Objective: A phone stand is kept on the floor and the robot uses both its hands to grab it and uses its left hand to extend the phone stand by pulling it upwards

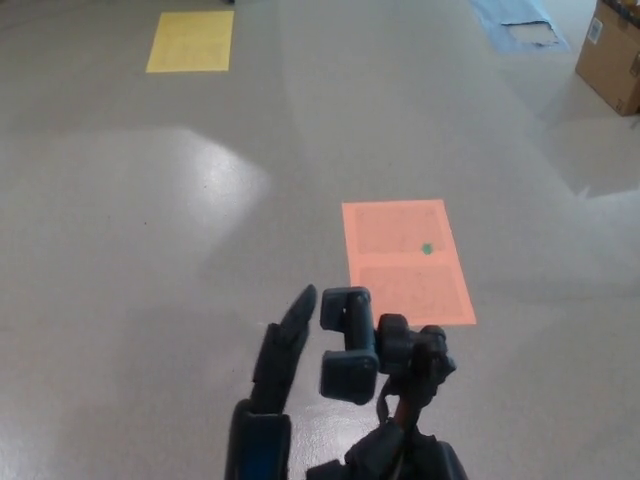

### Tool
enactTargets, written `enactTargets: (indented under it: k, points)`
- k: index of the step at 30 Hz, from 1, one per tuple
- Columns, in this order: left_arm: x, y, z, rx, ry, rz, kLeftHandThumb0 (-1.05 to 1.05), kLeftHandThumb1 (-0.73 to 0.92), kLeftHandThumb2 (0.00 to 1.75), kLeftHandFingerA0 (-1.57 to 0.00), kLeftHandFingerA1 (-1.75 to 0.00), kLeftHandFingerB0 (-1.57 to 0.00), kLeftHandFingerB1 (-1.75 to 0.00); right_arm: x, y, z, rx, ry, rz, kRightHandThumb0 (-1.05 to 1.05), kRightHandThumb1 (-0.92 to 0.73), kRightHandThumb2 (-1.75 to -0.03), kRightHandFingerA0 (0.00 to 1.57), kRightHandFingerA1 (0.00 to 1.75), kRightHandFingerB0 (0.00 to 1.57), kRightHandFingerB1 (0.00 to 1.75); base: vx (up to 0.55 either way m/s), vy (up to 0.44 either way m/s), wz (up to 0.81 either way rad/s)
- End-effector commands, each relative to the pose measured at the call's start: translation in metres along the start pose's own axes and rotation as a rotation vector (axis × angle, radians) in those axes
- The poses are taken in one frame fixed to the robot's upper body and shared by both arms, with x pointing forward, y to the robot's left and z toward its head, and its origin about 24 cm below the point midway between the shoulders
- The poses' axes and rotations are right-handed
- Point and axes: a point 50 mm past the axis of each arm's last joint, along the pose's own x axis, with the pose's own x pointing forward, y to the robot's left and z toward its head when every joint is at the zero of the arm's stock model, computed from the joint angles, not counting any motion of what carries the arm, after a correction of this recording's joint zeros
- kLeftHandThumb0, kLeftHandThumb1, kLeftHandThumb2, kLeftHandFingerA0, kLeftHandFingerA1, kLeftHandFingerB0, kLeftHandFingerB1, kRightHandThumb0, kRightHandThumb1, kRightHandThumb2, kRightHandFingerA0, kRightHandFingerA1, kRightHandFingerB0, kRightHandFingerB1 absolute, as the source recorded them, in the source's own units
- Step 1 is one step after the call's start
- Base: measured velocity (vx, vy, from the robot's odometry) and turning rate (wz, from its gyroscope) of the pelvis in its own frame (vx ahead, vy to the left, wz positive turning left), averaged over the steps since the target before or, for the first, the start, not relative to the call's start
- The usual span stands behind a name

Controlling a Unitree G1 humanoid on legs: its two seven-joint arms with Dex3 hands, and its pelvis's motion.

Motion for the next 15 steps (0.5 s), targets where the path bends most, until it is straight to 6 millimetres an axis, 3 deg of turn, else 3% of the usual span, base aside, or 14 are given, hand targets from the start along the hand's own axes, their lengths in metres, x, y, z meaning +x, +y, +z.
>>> enactTargets:
  k: [1,2,4,6,7,9,10,13,14,15]
  points:
    - [-0.004,-0.014,0.004,0.015,-0.003,-0.052,-0.8,0.5,0.63,-0.13,-0.28,-0.09,-0.31,-0.007,0.01,0.0,-0.067,-0.038,0.011,-0.47,-0.92,-0.75,0.35,1.17,0.42,1.02,0.0,0.0,0.0]
    - [-0.005,-0.015,0.005,0.007,-0.003,-0.056,-0.82,0.53,0.85,-0.12,-0.32,-0.01,-0.36,-0.008,0.01,-0.001,-0.072,-0.038,0.016,-0.47,-0.92,-0.77,0.33,1.17,0.4,1.02,0.0,0.0,0.0]
    - [-0.006,-0.018,0.007,-0.005,0.0,-0.065,-0.81,0.52,0.85,-0.12,-0.3,0.0,-0.35,-0.008,0.012,-0.002,-0.099,-0.016,0.028,-0.48,-0.92,-0.79,0.25,1.13,0.32,0.97,0.0,0.0,0.0]
    - [-0.006,-0.022,0.009,-0.001,-0.007,-0.081,-0.75,0.47,0.83,-0.11,-0.23,-0.09,-0.33,-0.007,0.012,-0.004,-0.141,0.011,0.035,-0.47,-0.92,-0.79,0.17,1.1,0.32,0.96,0.0,0.0,0.0]
    - [-0.007,-0.022,0.01,-0.002,-0.002,-0.082,-0.73,0.53,0.58,-0.09,-0.24,-0.1,-0.29,-0.007,0.013,-0.006,-0.153,0.025,0.039,-0.47,-0.92,-0.78,0.15,1.09,0.34,0.94,0.0,0.0,0.0]
    - [-0.008,-0.022,0.01,-0.002,0.001,-0.081,-0.73,0.53,0.58,-0.09,-0.24,-0.1,-0.29,-0.008,0.014,-0.007,-0.16,0.032,0.04,-0.47,-0.92,-0.78,0.15,1.09,0.34,0.94,0.0,0.0,0.0]
    - [-0.007,-0.023,0.01,0.002,-0.001,-0.083,-0.76,0.48,0.82,-0.14,-0.18,-0.08,-0.3,-0.008,0.014,-0.007,-0.151,0.032,0.037,-0.46,-0.92,-0.77,0.17,1.11,0.35,0.96,0.0,0.0,0.0]
    - [-0.006,-0.025,0.012,0.008,-0.004,-0.084,-0.76,0.48,0.82,-0.14,-0.18,-0.08,-0.3,-0.008,0.014,-0.007,-0.138,0.033,0.032,-0.46,-0.92,-0.77,0.17,1.11,0.35,0.96,0.0,0.0,0.0]
    - [-0.005,-0.027,0.012,0.01,-0.007,-0.08,-0.73,0.54,0.57,-0.07,-0.28,-0.07,-0.29,-0.008,0.014,-0.007,-0.138,0.033,0.032,-0.46,-0.92,-0.77,0.17,1.11,0.35,0.96,0.0,0.0,0.0]
    - [-0.004,-0.027,0.012,0.01,-0.008,-0.078,-0.73,0.54,0.57,-0.07,-0.28,-0.07,-0.29,-0.008,0.014,-0.007,-0.138,0.033,0.032,-0.46,-0.92,-0.77,0.17,1.11,0.35,0.96,0.0,0.0,0.0]
